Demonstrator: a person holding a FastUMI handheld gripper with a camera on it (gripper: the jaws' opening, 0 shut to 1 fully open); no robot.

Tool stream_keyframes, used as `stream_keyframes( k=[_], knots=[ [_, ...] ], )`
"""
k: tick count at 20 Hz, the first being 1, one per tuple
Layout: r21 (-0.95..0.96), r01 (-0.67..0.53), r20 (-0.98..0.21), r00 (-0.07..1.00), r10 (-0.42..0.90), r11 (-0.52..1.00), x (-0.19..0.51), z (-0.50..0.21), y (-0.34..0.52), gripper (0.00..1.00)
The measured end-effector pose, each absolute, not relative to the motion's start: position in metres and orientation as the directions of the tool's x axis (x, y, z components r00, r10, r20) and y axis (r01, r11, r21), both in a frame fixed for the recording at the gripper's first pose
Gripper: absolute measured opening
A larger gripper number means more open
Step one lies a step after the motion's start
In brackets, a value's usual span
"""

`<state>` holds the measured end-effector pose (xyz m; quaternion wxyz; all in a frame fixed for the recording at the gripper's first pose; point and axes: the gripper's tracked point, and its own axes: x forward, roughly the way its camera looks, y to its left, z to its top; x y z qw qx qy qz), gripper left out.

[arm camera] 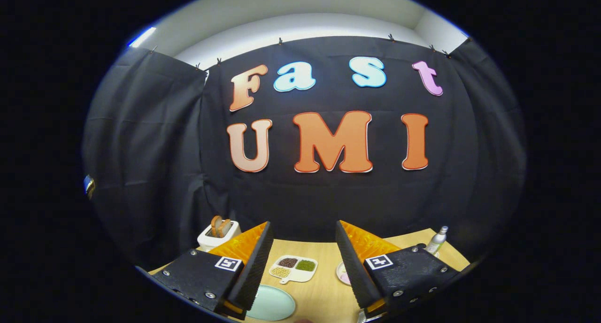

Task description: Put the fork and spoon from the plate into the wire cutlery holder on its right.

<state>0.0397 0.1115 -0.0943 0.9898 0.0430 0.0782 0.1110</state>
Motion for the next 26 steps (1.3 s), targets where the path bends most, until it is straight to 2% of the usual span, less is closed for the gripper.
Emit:
stream_keyframes(
  k=[5, 10, 17, 19, 22, 26],
  knots=[
    [0.121, -0.280, -0.227, 0.926, 0.302, 0.952, 0.037, -0.127, 0.171, 0.82],
    [0.137, -0.325, -0.424, 0.834, 0.352, 0.936, 0.027, -0.189, 0.224, 0.85],
    [0.214, -0.307, -0.730, 0.581, 0.361, 0.927, -0.002, -0.288, 0.264, 0.86],
    [0.245, -0.286, -0.783, 0.505, 0.363, 0.927, -0.005, -0.316, 0.276, 0.86],
    [0.205, -0.260, -0.864, 0.404, 0.299, 0.944, -0.016, -0.350, 0.270, 0.86],
    [0.227, -0.240, -0.933, 0.224, 0.281, 0.944, -0.036, -0.394, 0.279, 0.86]
  ],
)
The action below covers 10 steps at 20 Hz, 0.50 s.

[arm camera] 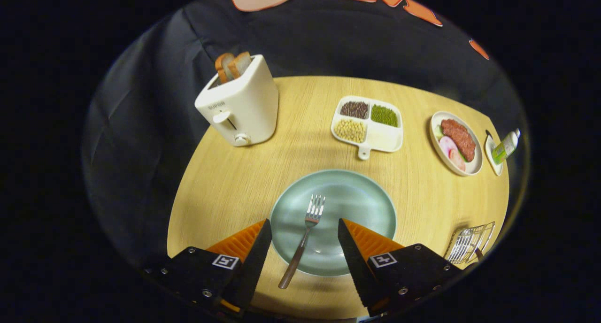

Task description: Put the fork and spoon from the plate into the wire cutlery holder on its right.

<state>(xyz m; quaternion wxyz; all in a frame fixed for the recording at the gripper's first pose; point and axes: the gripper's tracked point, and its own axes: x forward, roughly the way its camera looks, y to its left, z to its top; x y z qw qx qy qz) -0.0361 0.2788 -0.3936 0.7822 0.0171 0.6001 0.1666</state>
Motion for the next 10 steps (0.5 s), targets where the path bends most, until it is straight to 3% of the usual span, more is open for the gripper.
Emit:
stream_keyframes(
  k=[4, 10],
  knots=[
    [0.202, -0.229, -0.973, 0.063, 0.222, 0.952, -0.059, -0.428, 0.281, 0.79],
    [0.159, -0.161, -0.986, -0.078, 0.148, 0.974, -0.078, -0.458, 0.278, 0.63]
  ],
)
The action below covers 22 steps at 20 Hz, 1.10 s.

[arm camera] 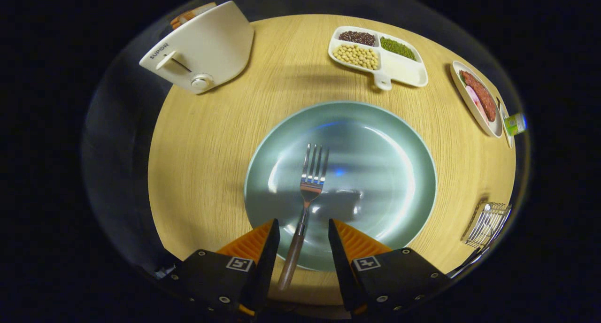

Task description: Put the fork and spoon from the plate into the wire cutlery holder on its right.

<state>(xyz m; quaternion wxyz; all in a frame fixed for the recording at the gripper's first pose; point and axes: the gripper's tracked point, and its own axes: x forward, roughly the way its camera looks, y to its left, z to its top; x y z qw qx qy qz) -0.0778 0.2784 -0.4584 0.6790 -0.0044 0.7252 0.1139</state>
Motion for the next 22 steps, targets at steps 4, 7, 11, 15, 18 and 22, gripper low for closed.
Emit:
stream_keyframes(
  k=[4, 7, 11, 15, 18, 22],
  knots=[
    [0.130, -0.141, -0.987, -0.111, 0.115, 0.981, -0.085, -0.468, 0.277, 0.36],
    [0.136, -0.113, -0.988, -0.096, 0.125, 0.984, -0.082, -0.468, 0.276, 0.10],
    [0.148, -0.103, -0.989, -0.020, 0.147, 0.984, -0.073, -0.462, 0.269, 0.05],
    [0.203, -0.062, -0.976, 0.073, 0.207, 0.977, -0.056, -0.443, 0.262, 0.05],
    [0.230, -0.043, -0.962, 0.141, 0.234, 0.972, -0.045, -0.423, 0.251, 0.04],
    [0.269, -0.002, -0.941, 0.212, 0.263, 0.963, -0.039, -0.392, 0.228, 0.05]
  ],
)
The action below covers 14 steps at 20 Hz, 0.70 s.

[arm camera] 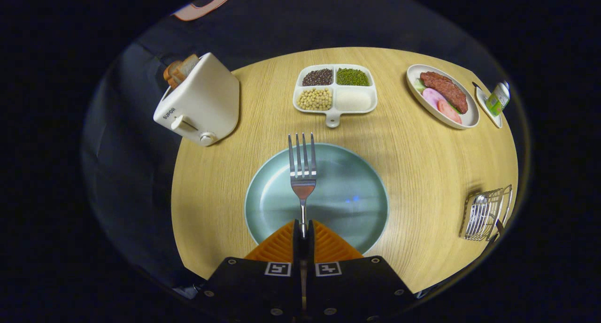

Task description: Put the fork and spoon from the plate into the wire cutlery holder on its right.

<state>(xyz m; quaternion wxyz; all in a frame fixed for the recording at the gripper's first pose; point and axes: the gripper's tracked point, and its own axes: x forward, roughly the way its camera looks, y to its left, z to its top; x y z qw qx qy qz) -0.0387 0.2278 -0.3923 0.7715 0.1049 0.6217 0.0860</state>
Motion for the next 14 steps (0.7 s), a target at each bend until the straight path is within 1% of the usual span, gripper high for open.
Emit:
stream_keyframes(
  k=[3, 10, 14],
  knots=[
    [0.288, 0.036, -0.927, 0.260, 0.269, 0.957, -0.039, -0.370, 0.200, 0.04],
    [0.219, 0.142, -0.918, 0.365, 0.154, 0.965, -0.055, -0.334, 0.088, 0.04],
    [0.191, 0.201, -0.915, 0.392, 0.099, 0.961, -0.066, -0.325, 0.033, 0.04]
  ],
)
